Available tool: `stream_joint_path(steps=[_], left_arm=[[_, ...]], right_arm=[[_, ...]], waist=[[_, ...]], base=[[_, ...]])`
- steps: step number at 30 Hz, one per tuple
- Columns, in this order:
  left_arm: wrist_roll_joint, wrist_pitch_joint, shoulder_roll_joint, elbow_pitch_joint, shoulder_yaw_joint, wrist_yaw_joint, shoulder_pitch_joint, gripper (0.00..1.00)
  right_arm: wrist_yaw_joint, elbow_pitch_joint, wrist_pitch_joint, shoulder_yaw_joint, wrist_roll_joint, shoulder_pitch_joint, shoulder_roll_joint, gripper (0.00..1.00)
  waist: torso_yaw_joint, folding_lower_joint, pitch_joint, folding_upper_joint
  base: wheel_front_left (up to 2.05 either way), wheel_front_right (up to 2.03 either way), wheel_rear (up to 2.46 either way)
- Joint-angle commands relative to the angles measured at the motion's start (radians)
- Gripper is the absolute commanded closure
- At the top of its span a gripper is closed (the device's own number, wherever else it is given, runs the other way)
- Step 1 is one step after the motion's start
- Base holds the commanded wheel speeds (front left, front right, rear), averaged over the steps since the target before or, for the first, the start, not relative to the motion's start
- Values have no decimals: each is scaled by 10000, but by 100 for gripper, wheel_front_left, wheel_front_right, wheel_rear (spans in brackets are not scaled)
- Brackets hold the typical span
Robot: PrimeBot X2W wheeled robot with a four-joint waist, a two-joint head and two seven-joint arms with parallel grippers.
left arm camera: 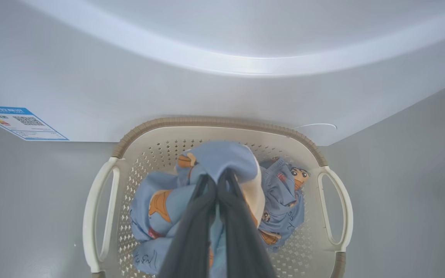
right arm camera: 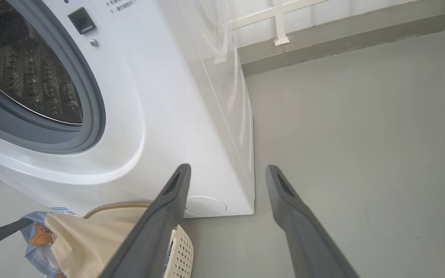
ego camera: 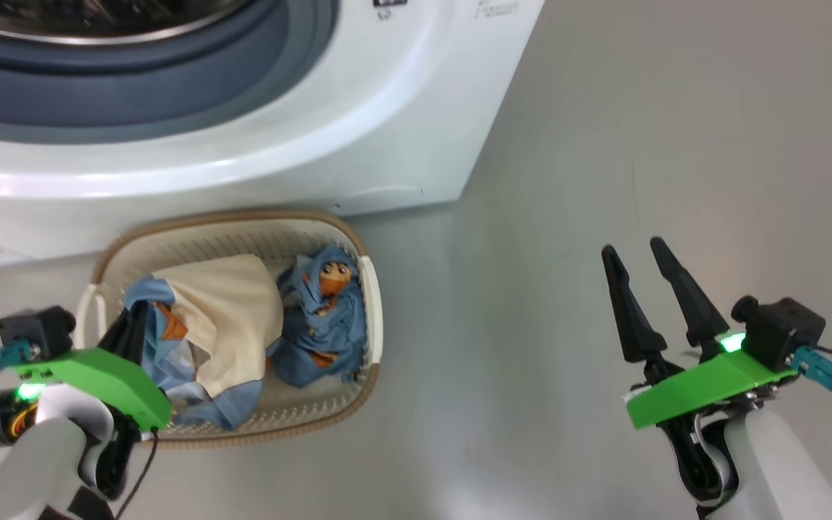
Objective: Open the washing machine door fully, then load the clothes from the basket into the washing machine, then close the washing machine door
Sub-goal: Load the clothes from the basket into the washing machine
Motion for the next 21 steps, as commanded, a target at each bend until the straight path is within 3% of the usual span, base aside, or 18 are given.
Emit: stream_joint_path(steps=[1, 10, 21], left_arm=[[283, -134, 325, -298, 549, -13, 276, 100], [1923, -135, -45, -2041, 2347, -14, 1540, 100], [3195, -135, -640, -4448, 4154, -14, 3470, 100]], right_arm=[[16, -166, -48, 136, 128, 326, -50, 0], [16, -170, -48, -271, 230, 971, -210, 0], [16, -170, -48, -705, 264, 1799, -332, 0]], waist=[[348, 0, -792, 0], [526, 0, -1756, 0], [611, 0, -2880, 0]], base=[[0, 0, 0], [0, 0, 0], [0, 0, 0]])
